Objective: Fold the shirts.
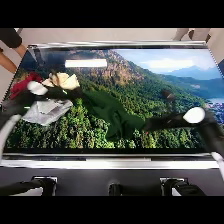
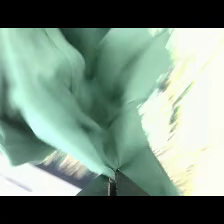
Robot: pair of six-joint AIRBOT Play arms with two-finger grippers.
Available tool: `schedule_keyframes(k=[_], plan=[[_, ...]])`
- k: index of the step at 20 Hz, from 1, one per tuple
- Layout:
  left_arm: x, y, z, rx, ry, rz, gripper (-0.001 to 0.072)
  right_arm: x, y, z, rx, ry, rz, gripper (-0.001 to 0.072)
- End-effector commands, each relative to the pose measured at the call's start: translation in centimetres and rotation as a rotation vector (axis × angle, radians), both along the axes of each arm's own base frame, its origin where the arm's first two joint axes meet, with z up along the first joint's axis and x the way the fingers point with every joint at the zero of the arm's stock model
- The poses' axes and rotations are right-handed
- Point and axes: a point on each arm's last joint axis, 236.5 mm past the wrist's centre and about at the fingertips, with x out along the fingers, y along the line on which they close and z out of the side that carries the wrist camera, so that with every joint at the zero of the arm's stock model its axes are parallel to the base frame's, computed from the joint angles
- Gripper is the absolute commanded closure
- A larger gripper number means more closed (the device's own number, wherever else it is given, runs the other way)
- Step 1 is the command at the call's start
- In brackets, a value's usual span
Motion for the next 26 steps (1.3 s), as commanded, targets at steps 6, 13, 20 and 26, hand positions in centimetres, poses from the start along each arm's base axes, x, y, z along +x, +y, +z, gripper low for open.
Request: schedule_keyframes(k=[6,13,20,26], plan=[[-16.3,12.6,39.7,-0.046,-0.984,0.391,0.0679,-5.3,-12.0,39.7,-0.166,-1.114,-0.471,0.0673],[-21.7,13.8,38.0,0.112,-0.940,0.403,0.0679,-7.0,-12.6,42.9,-0.172,-1.192,-0.494,0.0672],[-14.9,14.6,26.1,0.226,-0.563,0.368,0.0678,2.4,-12.9,29.7,-0.255,-0.708,-0.498,0.0671],[-8.5,14.0,-4.4,0.248,0.093,0.295,0.0678,20.4,-7.8,6.3,-0.133,-0.305,-0.444,0.0670]])
